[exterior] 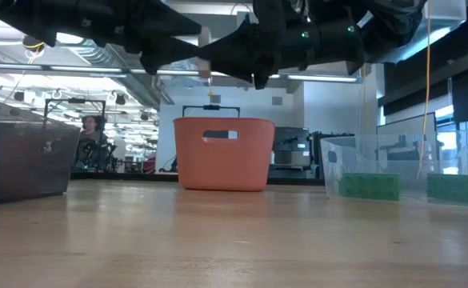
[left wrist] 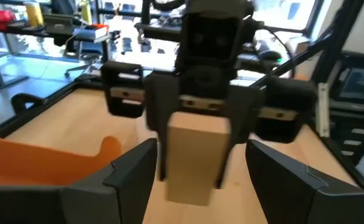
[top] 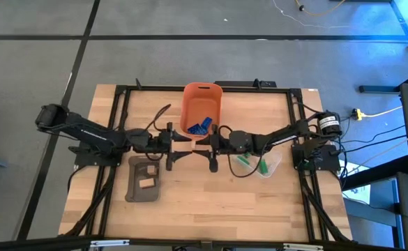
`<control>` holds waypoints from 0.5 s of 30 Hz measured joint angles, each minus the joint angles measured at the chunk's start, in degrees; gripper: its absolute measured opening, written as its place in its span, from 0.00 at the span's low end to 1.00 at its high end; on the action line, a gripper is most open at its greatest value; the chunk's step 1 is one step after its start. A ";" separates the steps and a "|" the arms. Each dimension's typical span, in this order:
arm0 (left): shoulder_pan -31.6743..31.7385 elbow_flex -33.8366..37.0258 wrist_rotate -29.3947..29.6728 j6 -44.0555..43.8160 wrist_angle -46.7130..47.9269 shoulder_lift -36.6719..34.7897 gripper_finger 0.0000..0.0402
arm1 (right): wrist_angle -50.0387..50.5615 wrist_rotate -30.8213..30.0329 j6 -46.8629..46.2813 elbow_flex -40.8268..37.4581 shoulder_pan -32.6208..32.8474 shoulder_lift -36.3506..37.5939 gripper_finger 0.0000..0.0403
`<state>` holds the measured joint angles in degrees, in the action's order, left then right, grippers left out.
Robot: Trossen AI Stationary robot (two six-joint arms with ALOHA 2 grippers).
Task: Sort & place blocks by color
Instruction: Put the brown block into the black bin
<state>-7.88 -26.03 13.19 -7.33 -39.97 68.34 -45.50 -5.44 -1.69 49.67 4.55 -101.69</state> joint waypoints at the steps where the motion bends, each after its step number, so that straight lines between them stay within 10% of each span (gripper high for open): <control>1: 0.00 -0.27 0.67 0.01 0.04 0.67 0.59 | -0.16 0.31 0.32 0.00 0.28 0.00 0.32; 15: -0.09 -4.10 2.23 0.23 -1.53 7.43 0.55 | 0.44 0.51 0.50 -0.04 0.64 0.00 0.32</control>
<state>-7.97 -30.13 15.42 -7.10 -41.50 75.77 -45.06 -4.93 -1.19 49.63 5.19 -101.69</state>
